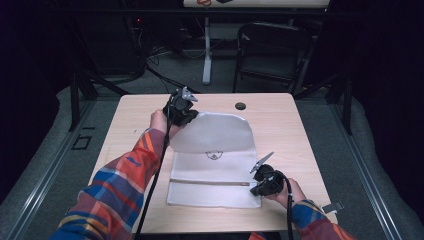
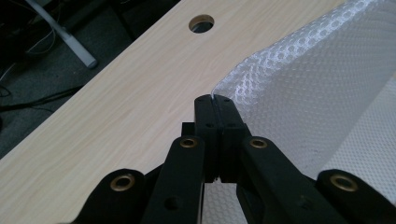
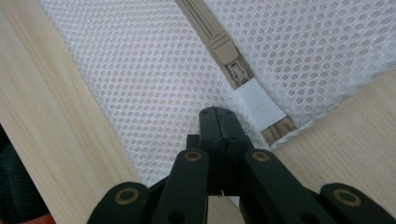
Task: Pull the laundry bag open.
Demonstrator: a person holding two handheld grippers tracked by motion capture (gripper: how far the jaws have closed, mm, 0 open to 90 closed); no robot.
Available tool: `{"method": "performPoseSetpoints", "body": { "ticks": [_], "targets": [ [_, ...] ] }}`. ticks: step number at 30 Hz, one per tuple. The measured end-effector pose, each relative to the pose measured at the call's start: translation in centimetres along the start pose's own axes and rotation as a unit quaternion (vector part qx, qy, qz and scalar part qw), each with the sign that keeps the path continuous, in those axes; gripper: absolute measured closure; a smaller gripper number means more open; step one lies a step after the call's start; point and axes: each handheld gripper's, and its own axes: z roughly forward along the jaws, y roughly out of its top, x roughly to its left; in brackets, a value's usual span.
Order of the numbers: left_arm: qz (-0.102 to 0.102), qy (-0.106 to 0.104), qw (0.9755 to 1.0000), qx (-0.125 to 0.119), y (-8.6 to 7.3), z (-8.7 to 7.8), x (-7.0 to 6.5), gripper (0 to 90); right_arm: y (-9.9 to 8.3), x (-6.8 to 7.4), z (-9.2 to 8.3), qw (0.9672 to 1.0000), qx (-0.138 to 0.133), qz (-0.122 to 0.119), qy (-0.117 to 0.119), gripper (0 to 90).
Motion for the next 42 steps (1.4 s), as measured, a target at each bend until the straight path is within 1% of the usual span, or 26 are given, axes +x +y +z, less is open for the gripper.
{"method": "performPoseSetpoints", "body": {
  "ticks": [2,3,4,6,7,8,9,12,14,15,16,17,22,23,24,26,28,29,30,32,33,35,38,39,41,42],
  "targets": [
    [-0.002,0.005,1.0,0.0,0.3,0.6,0.0,89.6,0.1,-0.2,-0.2,0.9998,0.017,-0.014,-0.001,90.0],
    [-0.002,0.008,1.0,0.001,0.5,0.9,0.0,89.5,0.0,0.0,0.0,1.0,0.005,-0.004,-0.001,90.0],
    [-0.004,0.011,0.9999,0.001,0.6,1.3,0.1,89.5,0.0,0.0,-0.1,0.9999,0.011,-0.009,-0.006,90.0],
    [-0.009,0.016,0.9998,0.002,0.8,2.0,0.2,89.4,0.0,0.1,0.0,0.9999,0.009,-0.003,0.004,90.0],
    [-0.014,0.017,0.9997,0.002,1.0,2.4,0.2,89.4,0.2,0.0,-0.2,0.9996,0.024,-0.018,-0.004,90.0],
    [-0.016,0.019,0.9997,0.004,1.1,2.8,0.3,89.3,0.1,0.0,-0.2,0.9996,0.024,-0.018,0.001,90.0],
    [-0.021,0.021,0.9995,0.004,1.3,3.2,0.4,89.0,0.0,0.1,0.0,0.9999,0.012,-0.007,0.002,90.0],
    [-0.031,0.025,0.9992,0.003,1.6,4.1,0.6,86.9,0.1,0.0,-0.3,0.9996,0.025,-0.016,0.0,90.0],
    [-0.042,0.029,0.9987,-0.002,1.9,4.4,0.8,75.3,0.1,0.0,-0.2,0.9997,0.022,-0.014,0.004,90.0],
    [-0.046,0.032,0.9984,-0.004,2.0,4.4,0.9,69.0,0.0,0.1,-0.1,0.9999,0.011,-0.004,0.01,90.0],
    [-0.047,0.039,0.9981,-0.005,2.1,4.4,0.9,61.1,0.1,0.0,-0.2,0.9996,0.023,-0.013,0.006,90.0],
    [-0.051,0.043,0.9978,-0.008,2.1,4.4,1.0,56.5,0.0,0.0,-0.2,0.9998,0.018,-0.009,0.006,90.0],
    [-0.064,0.037,0.9972,-0.013,1.6,3.9,1.2,39.1,0.0,-0.1,-0.3,0.9996,0.024,-0.013,0.002,90.0],
    [-0.063,0.037,0.9972,-0.014,1.4,3.8,1.2,37.0,-0.1,0.0,-0.2,0.9998,0.013,-0.002,0.015,88.7],
    [-0.063,0.036,0.9973,-0.015,1.2,3.7,1.2,34.2,0.0,-0.1,-0.3,0.9997,0.017,-0.007,0.014,86.8],
    [-0.066,0.024,0.9974,-0.016,0.7,3.5,1.1,28.9,-0.1,-0.1,-0.4,0.9998,0.009,0.0,0.016,81.9],
    [-0.064,0.023,0.9976,-0.015,0.1,3.4,0.9,23.4,0.1,-0.2,-1.0,0.9998,-0.002,0.005,0.018,74.2],
    [-0.062,0.016,0.9978,-0.015,-0.3,3.2,0.8,20.8,0.1,-0.1,-1.1,0.9996,-0.015,0.013,0.022,69.8],
    [-0.062,0.011,0.9979,-0.015,-0.6,3.1,0.7,19.3,0.2,-0.3,-1.5,0.9999,-0.012,0.002,0.011,63.5],
    [-0.061,0.0,0.998,-0.016,-1.3,2.9,0.4,15.8,0.3,-0.3,-2.0,0.9997,-0.02,0.009,0.006,53.8],
    [-0.06,-0.002,0.9981,-0.016,-1.6,2.8,0.2,15.6,0.2,-0.4,-2.1,0.9997,-0.023,0.01,-0.002,45.9],
    [-0.058,-0.013,0.9981,-0.019,-2.3,2.5,-0.2,15.2,0.1,-0.5,-2.2,0.9993,-0.03,0.022,-0.004,37.4],
    [-0.051,-0.026,0.9982,-0.02,-3.3,2.1,-0.9,14.4,0.1,-0.8,-2.5,0.9992,-0.032,0.024,-0.006,29.3],
    [-0.05,-0.031,0.9981,-0.019,-3.6,2.0,-1.1,14.4,0.1,-0.7,-2.5,0.9987,-0.04,0.032,-0.009,25.1],
    [-0.046,-0.037,0.998,-0.022,-4.3,1.8,-1.7,13.4,0.2,-0.9,-2.8,0.999,-0.033,0.025,-0.015,22.8],
    [-0.046,-0.041,0.9978,-0.023,-4.5,1.7,-1.9,13.2,0.2,-0.8,-2.8,0.9987,-0.038,0.032,-0.011,21.6]
  ]
}}
